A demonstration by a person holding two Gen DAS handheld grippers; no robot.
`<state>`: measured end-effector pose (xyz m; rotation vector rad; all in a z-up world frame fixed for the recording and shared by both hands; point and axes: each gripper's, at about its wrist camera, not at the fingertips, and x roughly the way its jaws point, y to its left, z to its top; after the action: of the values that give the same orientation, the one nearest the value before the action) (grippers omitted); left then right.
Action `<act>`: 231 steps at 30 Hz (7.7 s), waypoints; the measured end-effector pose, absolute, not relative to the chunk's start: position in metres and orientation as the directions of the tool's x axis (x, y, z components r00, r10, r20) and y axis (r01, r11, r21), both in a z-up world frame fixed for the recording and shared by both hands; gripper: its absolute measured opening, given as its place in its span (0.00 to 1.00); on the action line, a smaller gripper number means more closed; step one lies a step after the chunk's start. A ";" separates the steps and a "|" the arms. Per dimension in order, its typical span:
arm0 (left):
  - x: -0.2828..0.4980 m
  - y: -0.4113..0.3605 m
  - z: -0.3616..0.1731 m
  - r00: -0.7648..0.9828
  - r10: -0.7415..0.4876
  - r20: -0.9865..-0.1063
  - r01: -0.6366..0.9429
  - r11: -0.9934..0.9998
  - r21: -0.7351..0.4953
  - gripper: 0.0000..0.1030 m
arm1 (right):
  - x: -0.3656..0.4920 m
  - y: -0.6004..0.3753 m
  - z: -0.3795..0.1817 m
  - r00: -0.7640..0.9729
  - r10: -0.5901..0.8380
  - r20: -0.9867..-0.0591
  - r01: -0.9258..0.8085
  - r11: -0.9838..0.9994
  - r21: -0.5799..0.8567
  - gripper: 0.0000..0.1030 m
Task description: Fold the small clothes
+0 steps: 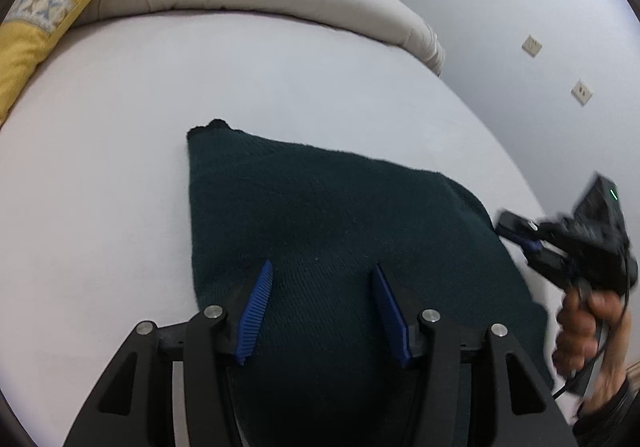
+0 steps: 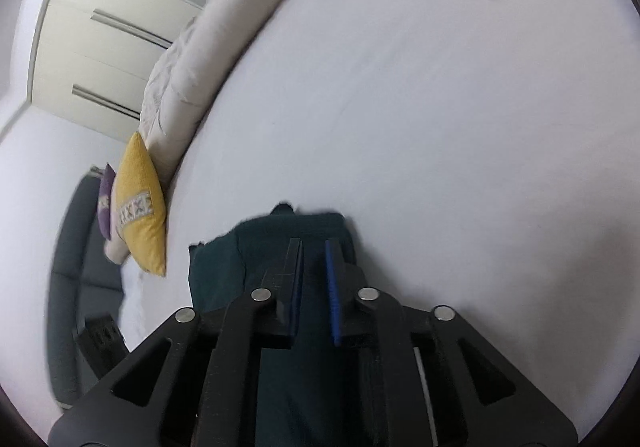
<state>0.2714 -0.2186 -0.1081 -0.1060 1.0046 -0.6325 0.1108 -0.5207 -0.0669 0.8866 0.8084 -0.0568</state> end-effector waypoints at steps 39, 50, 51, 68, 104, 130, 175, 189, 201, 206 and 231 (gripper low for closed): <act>0.230 -0.170 -0.136 0.225 -0.668 -0.709 0.263 0.742 -0.616 0.58 | 0.113 -0.484 -0.100 0.537 0.414 -0.735 0.288 0.729 0.621 0.29; 0.191 -0.153 -0.089 0.266 -0.624 -0.735 0.318 0.777 -0.544 0.34 | 0.097 -0.407 -0.019 0.564 0.174 -0.807 0.216 0.913 0.347 0.19; 0.183 -0.144 -0.081 0.279 -0.622 -0.732 0.328 0.778 -0.536 0.34 | 0.091 -0.391 -0.009 0.568 0.160 -0.807 0.190 0.929 0.318 0.19; 0.057 0.043 -0.057 0.401 -0.501 -0.767 0.292 0.863 -0.412 0.34 | 0.017 -0.180 0.005 0.560 0.332 -0.759 -0.048 0.928 0.371 0.19; 0.010 0.060 -0.063 0.611 -0.309 -0.728 0.166 0.950 -0.264 0.63 | -0.056 -0.227 -0.023 0.668 0.244 -0.703 0.196 0.854 0.482 0.46; -0.073 0.060 -0.045 0.807 -0.124 -0.577 0.124 0.992 -0.040 0.85 | -0.160 -0.248 -0.006 0.727 0.163 -0.667 0.184 0.890 0.418 0.44; -0.082 0.045 -0.065 0.713 -0.034 -0.700 0.046 0.999 -0.002 1.00 | -0.151 -0.124 -0.009 0.715 -0.179 -0.676 0.190 0.980 -0.059 1.00; -0.082 0.045 -0.066 0.715 -0.028 -0.699 0.047 0.999 0.008 1.00 | -0.167 -0.131 0.003 0.696 -0.172 -0.697 0.189 0.981 -0.053 1.00; -0.081 0.047 -0.070 0.706 -0.027 -0.708 0.046 0.999 0.007 1.00 | -0.165 -0.128 -0.002 0.683 -0.166 -0.711 0.183 0.982 -0.054 1.00; -0.081 0.047 -0.070 0.706 -0.027 -0.708 0.045 0.999 0.007 1.00 | -0.164 -0.129 -0.003 0.679 -0.162 -0.716 0.178 0.983 -0.054 1.00; -0.083 0.047 -0.076 0.703 -0.027 -0.710 0.049 0.999 0.011 1.00 | -0.163 -0.126 -0.006 0.676 -0.157 -0.720 0.173 0.984 -0.052 1.00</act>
<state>-0.0835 0.0475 -0.0756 0.0292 0.7898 -0.0418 -0.1635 -0.1258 -0.0064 0.0209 0.8072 -0.1857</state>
